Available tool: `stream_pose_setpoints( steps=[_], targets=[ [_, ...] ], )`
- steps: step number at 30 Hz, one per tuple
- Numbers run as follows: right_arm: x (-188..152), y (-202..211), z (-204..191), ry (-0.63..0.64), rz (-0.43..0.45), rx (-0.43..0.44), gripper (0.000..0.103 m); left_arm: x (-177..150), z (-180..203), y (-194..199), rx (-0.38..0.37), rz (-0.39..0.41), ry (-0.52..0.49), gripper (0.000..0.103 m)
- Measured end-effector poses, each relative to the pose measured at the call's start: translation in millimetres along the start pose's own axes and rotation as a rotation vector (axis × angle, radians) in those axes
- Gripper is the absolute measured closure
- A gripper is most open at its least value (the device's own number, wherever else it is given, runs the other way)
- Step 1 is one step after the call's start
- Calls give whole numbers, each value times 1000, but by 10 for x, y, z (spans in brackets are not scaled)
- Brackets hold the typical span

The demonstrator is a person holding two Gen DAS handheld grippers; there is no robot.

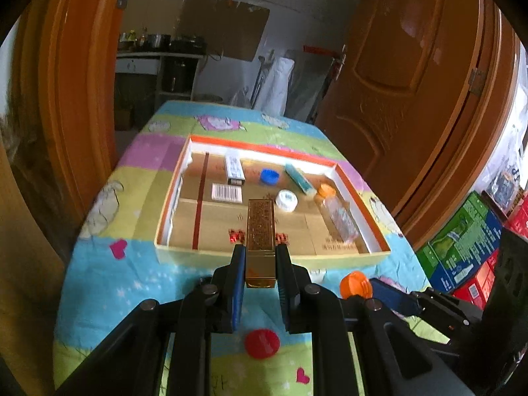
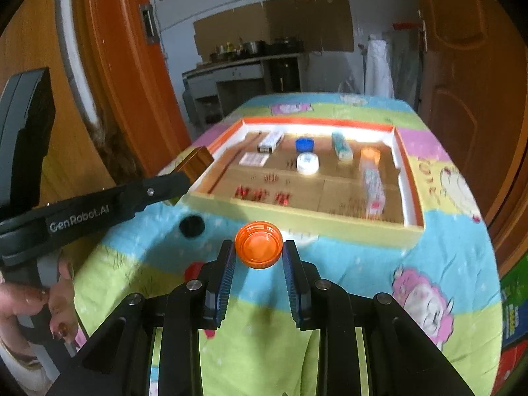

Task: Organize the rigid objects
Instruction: 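Carry the gold block and orange cap into the tray box and open both grippers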

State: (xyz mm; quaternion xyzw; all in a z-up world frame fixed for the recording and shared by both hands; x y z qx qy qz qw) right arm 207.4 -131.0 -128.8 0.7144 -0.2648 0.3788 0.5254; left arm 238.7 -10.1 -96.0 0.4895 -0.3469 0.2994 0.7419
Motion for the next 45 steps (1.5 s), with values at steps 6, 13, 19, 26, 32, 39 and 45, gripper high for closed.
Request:
stream_pose_setpoints(
  steps=[6,13,19,26,32,39,45],
  targets=[
    [286,-82,3,33,42,-5,73,172,-70,-58,24,24,11,85],
    [535,-305,38,58,55,0,73,290,-181,-180,42,32,39,85],
    [646,-511,73,64,50,4,73,358,-284,-351,58,17,59,85],
    [742,-805,100,72,30,16,73,392,-405,-593,86,-22,72,85],
    [742,-1062,122,67,2,29,73,371,-482,-808,107,-58,65,85],
    [742,-1308,134,79,-32,35,73,338,-550,-966,129,-84,62,85],
    [725,-1476,145,78,-54,38,73,324,-584,-1064,134,-98,58,85]
  ],
)
Point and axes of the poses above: each gripper's, at about its wrist camera, not at the fingertips, and y roughly against the way its jaws point, z to its right, x to its top, the point moved 5 cm from there along -y, roughly the way its jaws point, and after that the axes turned 8 degrees about z, right-handed, at the moved point
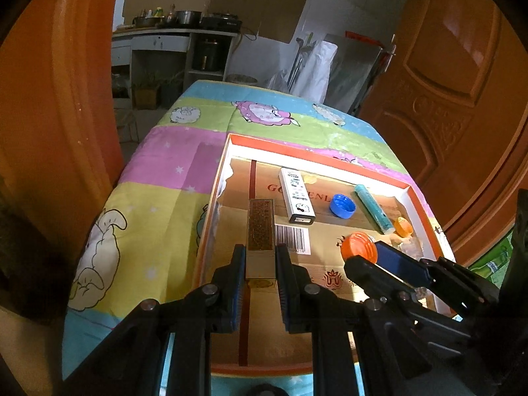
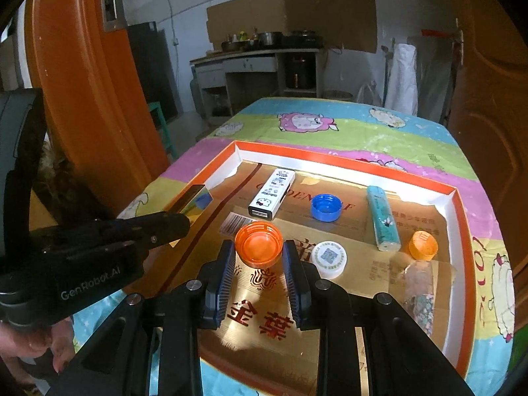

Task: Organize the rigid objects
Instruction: 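Carry the gold block and orange cap into the tray box and open both grippers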

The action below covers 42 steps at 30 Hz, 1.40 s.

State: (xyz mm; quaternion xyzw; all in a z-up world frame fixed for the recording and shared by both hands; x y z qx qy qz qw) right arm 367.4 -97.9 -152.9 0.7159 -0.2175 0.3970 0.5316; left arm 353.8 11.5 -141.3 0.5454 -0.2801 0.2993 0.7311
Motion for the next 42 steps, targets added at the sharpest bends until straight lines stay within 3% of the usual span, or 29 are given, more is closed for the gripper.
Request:
stream_pose_setpoints(
  steps=[17,42],
  targets=[
    [-54,-275,4,13,-68,-22,73,-44,-13,-186,43,-45,-47,85],
    [-131,-417,19,14,-103,-26,70,-84,-27,-244,14,-70,-28,84]
  ],
)
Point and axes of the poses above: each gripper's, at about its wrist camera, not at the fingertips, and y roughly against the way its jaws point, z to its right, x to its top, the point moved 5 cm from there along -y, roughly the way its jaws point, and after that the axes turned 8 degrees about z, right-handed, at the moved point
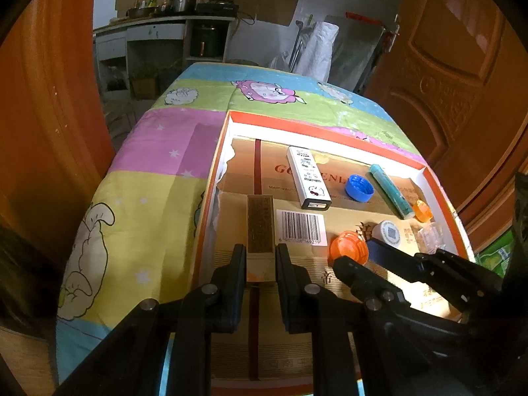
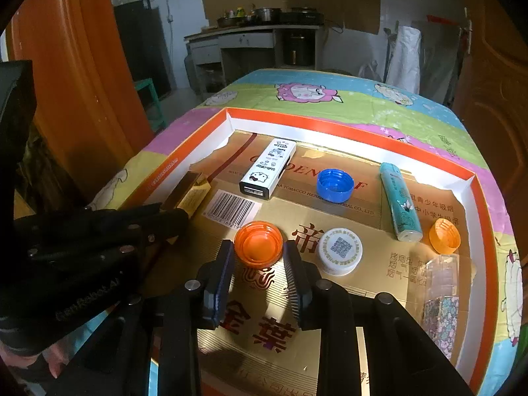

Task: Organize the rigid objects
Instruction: 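Carry the gold block and orange cap into the tray box and open both grippers, then withdraw both tools toward the black cap and red cap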

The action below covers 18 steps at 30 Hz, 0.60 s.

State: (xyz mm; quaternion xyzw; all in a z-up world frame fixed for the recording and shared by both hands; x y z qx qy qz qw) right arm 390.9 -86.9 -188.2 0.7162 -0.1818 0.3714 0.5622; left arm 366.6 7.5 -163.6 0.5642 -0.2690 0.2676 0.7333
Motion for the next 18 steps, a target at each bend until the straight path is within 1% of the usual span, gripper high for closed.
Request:
stream_pose_setpoints(
  steps=[1,2,4,6,7,18],
  targets=[
    [1,0,2,-1,-1,-1,67,2,-3,5,-2,1,4,84],
    [0,0,3,0,-2,-3,61,3,-8,9,-1,2,6,82],
    [2,18,5,-1,1,-3,58,6,6,28,1,10,1,78],
    [5,39,1,-3,5,2,58,12,17,55,9,20,-4,71],
    [10,52,0,-3,8,1,58,20,19,60,8,23,-5,71],
    [33,243,-21,-2,26,-5,57,73,12,241,19,57,6,70]
  ],
)
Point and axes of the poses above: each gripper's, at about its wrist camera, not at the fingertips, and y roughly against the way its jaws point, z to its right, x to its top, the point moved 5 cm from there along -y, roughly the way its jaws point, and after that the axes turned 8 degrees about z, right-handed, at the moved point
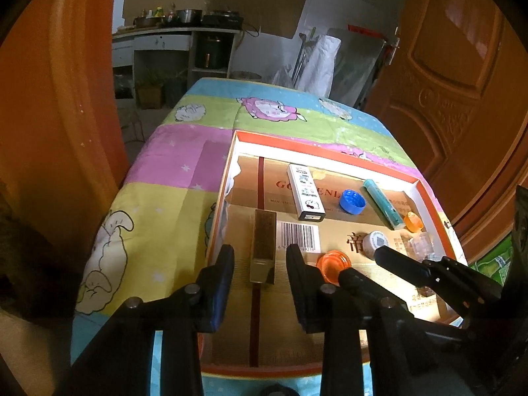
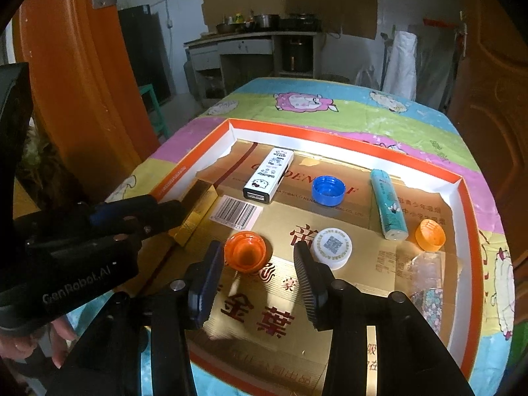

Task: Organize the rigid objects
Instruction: 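Withdraw both tools toward the black cap and red cap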

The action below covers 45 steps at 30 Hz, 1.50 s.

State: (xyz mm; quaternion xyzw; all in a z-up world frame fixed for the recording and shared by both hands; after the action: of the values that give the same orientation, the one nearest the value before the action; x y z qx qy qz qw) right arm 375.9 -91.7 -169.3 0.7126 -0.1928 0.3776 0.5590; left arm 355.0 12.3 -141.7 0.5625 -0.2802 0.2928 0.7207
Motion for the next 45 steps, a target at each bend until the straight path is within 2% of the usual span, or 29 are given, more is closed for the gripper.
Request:
stream_pose_setpoints(
  steps=[25,37,45],
  targets=[
    [21,747,-254,11,61,-2,57,-15,27,685,-8,64,1,70],
    [-147,1111,-386,7,72,1,57,-119,-64,1031,0,92,14,70],
    [-416,1249,-521,9,58,24,57,-275,-127,1196,5,117,19,70]
  ],
)
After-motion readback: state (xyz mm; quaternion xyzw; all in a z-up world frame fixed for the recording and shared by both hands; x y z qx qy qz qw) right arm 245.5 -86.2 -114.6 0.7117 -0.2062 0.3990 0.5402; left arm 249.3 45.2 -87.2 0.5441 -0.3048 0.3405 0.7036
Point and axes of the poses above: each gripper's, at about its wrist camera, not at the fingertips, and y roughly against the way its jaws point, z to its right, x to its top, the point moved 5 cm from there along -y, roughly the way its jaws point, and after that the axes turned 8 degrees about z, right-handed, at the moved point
